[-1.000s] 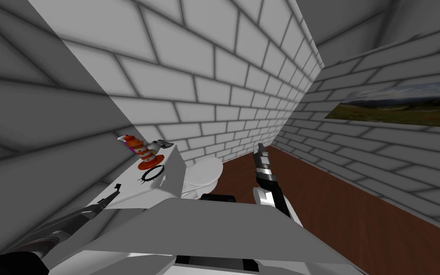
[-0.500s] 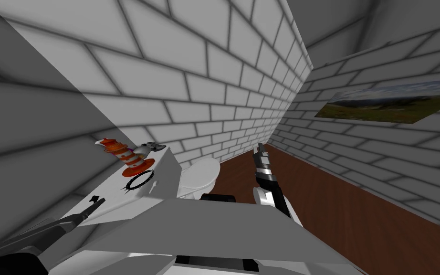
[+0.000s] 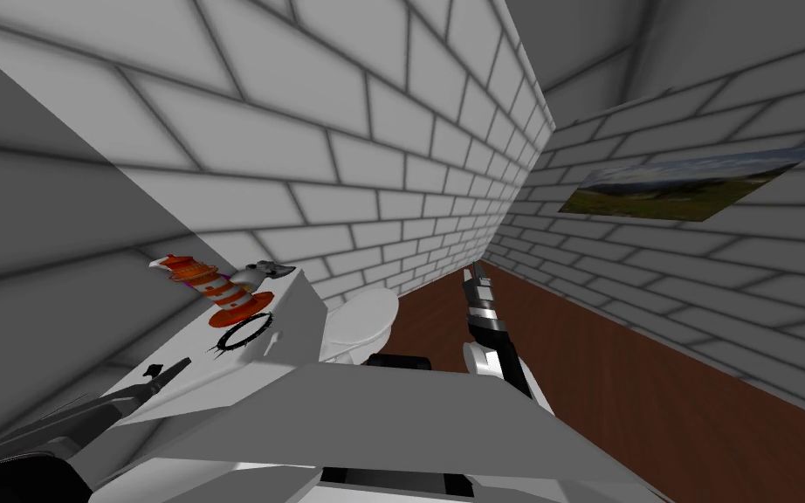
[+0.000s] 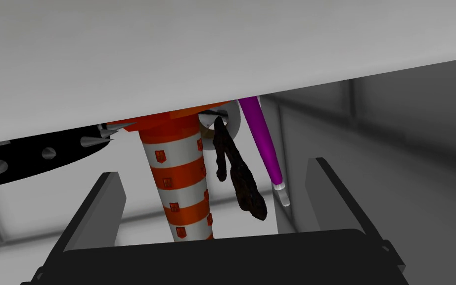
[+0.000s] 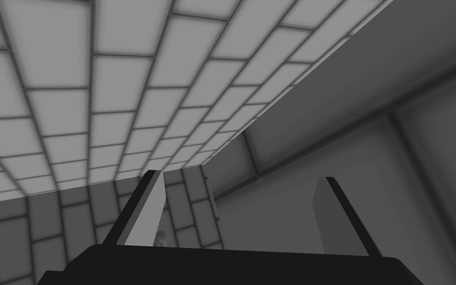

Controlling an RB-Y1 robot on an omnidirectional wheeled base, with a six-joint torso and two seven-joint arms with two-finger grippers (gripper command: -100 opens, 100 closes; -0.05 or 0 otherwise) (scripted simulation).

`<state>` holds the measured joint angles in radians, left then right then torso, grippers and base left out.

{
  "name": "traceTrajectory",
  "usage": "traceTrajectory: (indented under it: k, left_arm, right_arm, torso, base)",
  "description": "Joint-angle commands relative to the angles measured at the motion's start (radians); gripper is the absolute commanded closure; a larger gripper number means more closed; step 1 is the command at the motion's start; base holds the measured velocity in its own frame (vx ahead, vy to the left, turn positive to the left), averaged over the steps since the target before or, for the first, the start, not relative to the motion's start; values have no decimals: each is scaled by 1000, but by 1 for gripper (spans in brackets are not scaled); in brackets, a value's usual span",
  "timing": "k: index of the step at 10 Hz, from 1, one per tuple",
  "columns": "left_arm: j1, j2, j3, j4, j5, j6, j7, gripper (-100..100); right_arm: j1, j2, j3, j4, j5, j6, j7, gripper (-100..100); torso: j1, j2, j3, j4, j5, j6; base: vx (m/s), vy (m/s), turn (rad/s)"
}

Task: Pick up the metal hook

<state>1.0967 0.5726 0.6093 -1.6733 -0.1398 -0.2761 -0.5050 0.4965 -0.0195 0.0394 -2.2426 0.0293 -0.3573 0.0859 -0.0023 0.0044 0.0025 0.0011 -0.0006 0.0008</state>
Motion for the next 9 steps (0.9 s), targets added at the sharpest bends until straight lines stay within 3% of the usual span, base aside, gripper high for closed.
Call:
traceTrajectory:
  k: [1, 2, 3, 5, 6, 8, 9]
  left_arm:
    - [-12, 10, 8, 50, -15, -12, 22, -100]
    - [-12, 10, 8, 62, -15, -12, 22, -100]
    - [-54, 39, 21, 93, -50, -27, 61, -100]
    - [-54, 39, 21, 144, -50, -27, 61, -100]
    - [-96, 68, 34, 176, -84, -43, 100, -100]
    - [-96, 68, 34, 226, -84, -43, 100, -100]
    - [-139, 97, 46, 262, -118, -58, 138, -100]
  right_arm:
    - [0, 0, 0, 0, 0, 0, 0, 0]
    - [0, 0, 0, 0, 0, 0, 0, 0]
    - [0, 0, 0, 0, 0, 0, 0, 0]
    - [0, 0, 0, 0, 0, 0, 0, 0]
    - [0, 0, 0, 0, 0, 0, 0, 0]
    - [0, 0, 0, 0, 0, 0, 0, 0]
    - [0, 0, 0, 0, 0, 0, 0, 0]
  torso:
    - [0, 0, 0, 0, 0, 0]
    - [-1, 0, 0, 0, 0, -2]
    - [0, 0, 0, 0, 0, -2]
    - [-1, 1, 1, 0, 0, -1]
    - [1, 0, 0, 0, 0, -2]
    - [-1, 1, 0, 0, 0, -2]
    - [1, 0, 0, 0, 0, -2]
  base:
    - [-44, -51, -97]
    - [-30, -28, 41]
    - [-59, -64, -155]
    - [-44, -39, -47]
    - [-50, -67, -150]
    - [-40, -45, -42]
    - [-57, -57, -161]
